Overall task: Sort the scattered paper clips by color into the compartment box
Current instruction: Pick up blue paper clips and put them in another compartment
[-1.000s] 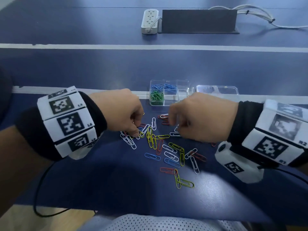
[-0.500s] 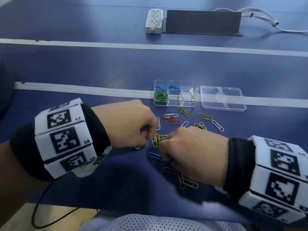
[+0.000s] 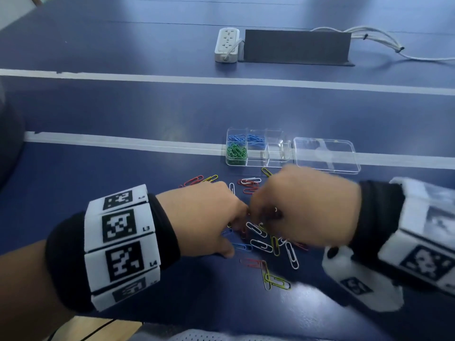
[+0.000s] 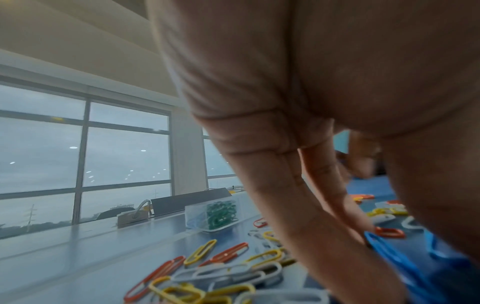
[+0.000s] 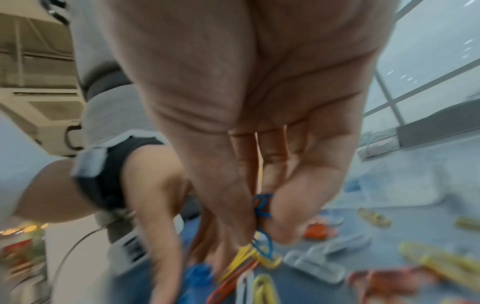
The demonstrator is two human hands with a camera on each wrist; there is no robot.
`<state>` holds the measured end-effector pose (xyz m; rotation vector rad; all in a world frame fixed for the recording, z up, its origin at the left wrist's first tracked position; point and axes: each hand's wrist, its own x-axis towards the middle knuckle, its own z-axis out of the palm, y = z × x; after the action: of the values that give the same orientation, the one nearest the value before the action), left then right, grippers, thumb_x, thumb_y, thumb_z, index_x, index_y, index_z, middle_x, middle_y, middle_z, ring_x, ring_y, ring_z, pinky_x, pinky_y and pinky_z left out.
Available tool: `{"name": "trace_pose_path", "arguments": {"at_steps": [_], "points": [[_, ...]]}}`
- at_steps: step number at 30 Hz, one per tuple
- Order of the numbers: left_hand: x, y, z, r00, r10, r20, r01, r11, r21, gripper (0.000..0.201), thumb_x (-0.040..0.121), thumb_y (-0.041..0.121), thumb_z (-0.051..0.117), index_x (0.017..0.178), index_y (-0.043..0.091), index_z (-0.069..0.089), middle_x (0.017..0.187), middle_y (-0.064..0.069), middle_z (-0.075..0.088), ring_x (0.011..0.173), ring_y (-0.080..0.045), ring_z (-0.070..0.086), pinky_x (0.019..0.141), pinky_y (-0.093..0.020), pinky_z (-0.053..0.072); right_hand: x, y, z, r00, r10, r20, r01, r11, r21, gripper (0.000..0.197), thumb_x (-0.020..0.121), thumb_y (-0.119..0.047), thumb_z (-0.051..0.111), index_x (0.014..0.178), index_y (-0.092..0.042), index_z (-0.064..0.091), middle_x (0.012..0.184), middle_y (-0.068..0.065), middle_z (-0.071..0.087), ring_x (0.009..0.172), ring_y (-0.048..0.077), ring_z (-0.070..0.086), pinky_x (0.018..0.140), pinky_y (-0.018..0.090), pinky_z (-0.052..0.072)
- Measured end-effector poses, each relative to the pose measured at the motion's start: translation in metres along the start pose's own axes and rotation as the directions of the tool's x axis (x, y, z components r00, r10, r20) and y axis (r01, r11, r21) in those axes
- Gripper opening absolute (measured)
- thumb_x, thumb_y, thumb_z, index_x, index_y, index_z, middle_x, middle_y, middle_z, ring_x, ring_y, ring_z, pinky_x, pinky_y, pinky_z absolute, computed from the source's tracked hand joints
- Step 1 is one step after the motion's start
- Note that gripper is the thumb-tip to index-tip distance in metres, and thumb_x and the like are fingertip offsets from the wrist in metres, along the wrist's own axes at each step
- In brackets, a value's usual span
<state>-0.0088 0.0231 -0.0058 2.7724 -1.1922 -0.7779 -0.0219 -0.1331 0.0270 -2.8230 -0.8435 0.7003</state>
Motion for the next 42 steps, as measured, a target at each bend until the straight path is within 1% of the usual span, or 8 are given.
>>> {"name": "trace_pose_path", "arguments": {"at_steps": [7, 12, 18, 22, 26, 30, 36, 42], "points": [[0.0, 0.004, 0.002, 0.999, -0.004, 0.035, 0.004, 1.0, 0.011, 0.009, 0.079, 0.029, 0.059, 0.084, 0.022, 0.062, 0.075, 0.005, 0.056, 0.086, -0.023, 0.06, 0.08, -0.036, 0.052, 0.035, 0.047, -0.043, 0.941, 0.225, -0.254, -0.177, 0.964, 0.2, 0.016, 0.076, -0.015, 0.063, 0.079, -0.029, 0.07, 0.058, -0.013, 0.06, 0.056, -0.001, 0.053, 0.06, 0.011, 0.04], [-0.004, 0.006, 0.005, 1.0, 0.023, 0.021, -0.024, 0.998, 0.051, 0.012, 0.078, 0.021, 0.048, 0.08, 0.02, 0.06, 0.07, 0.006, 0.051, 0.082, -0.025, 0.06, 0.076, -0.037, 0.053, 0.068, 0.057, -0.052, 0.884, 0.301, -0.358, -0.231, 0.946, 0.226, 0.015, 0.075, -0.014, 0.064, 0.08, -0.028, 0.069, 0.066, -0.007, 0.061, 0.073, 0.018, 0.061, 0.069, 0.022, 0.046], [-0.004, 0.006, 0.011, 1.0, 0.016, -0.002, -0.016, 1.0, -0.007, 0.011, 0.076, 0.015, 0.044, 0.073, 0.02, 0.053, 0.085, 0.003, 0.06, 0.082, -0.021, 0.057, 0.074, -0.035, 0.053, 0.089, 0.056, -0.05, 0.888, 0.294, -0.353, -0.246, 0.954, 0.174, 0.019, 0.079, -0.01, 0.062, 0.085, -0.025, 0.072, 0.078, -0.003, 0.063, 0.08, 0.017, 0.059, 0.074, 0.024, 0.048], [-0.006, 0.004, 0.009, 1.0, 0.017, -0.013, -0.018, 0.999, -0.051, 0.011, 0.07, 0.012, 0.044, 0.069, 0.022, 0.05, 0.074, 0.006, 0.057, 0.075, -0.018, 0.053, 0.073, -0.034, 0.051, 0.092, 0.057, -0.046, 0.9, 0.281, -0.334, -0.237, 0.957, 0.167, 0.019, 0.079, -0.01, 0.062, 0.078, -0.029, 0.064, 0.082, -0.002, 0.062, 0.088, 0.021, 0.064, 0.078, 0.026, 0.05], [-0.013, -0.004, 0.0, 0.997, -0.013, -0.082, 0.007, 0.998, -0.069, 0.014, 0.073, 0.014, 0.047, 0.078, 0.024, 0.055, 0.071, 0.006, 0.059, 0.067, -0.011, 0.048, 0.07, -0.028, 0.049, 0.093, 0.059, -0.042, 0.892, 0.282, -0.354, -0.225, 0.955, 0.194, 0.023, 0.078, -0.01, 0.061, 0.091, -0.025, 0.071, 0.083, 0.0, 0.06, 0.088, 0.025, 0.065, 0.083, 0.032, 0.054], [-0.017, -0.006, 0.004, 0.999, -0.001, -0.048, -0.002, 0.998, -0.063, 0.028, 0.077, 0.015, 0.045, 0.097, 0.027, 0.06, 0.082, 0.005, 0.062, 0.077, -0.015, 0.053, 0.077, -0.031, 0.049, 0.093, 0.058, -0.039, 0.876, 0.274, -0.397, -0.214, 0.958, 0.189, 0.031, 0.078, -0.006, 0.053, 0.093, -0.026, 0.071, 0.074, 0.0, 0.052, 0.077, 0.027, 0.057, 0.075, 0.029, 0.05], [-0.015, -0.001, 0.012, 0.998, -0.046, 0.045, 0.042, 0.996, 0.073, 0.018, 0.084, 0.032, 0.049, 0.095, 0.022, 0.059, 0.099, 0.001, 0.06, 0.095, -0.024, 0.058, 0.084, -0.038, 0.05, 0.091, 0.057, -0.034, 0.882, 0.259, -0.394, -0.21, 0.964, 0.164, 0.027, 0.078, -0.011, 0.054, 0.095, -0.025, 0.071, 0.066, -0.003, 0.046, 0.074, 0.026, 0.05, 0.072, 0.026, 0.044], [-0.015, 0.009, 0.009, 0.996, -0.053, 0.077, 0.041, 0.988, 0.148, 0.006, 0.083, 0.019, 0.044, 0.077, 0.02, 0.046, 0.082, -0.003, 0.046, 0.089, -0.032, 0.057, 0.078, -0.04, 0.051, 0.088, 0.059, -0.034, 0.89, 0.26, -0.374, -0.205, 0.962, 0.181, 0.023, 0.077, -0.017, 0.056, 0.094, -0.026, 0.07, 0.084, 0.001, 0.058, 0.085, 0.026, 0.061, 0.08, 0.031, 0.052]]}}
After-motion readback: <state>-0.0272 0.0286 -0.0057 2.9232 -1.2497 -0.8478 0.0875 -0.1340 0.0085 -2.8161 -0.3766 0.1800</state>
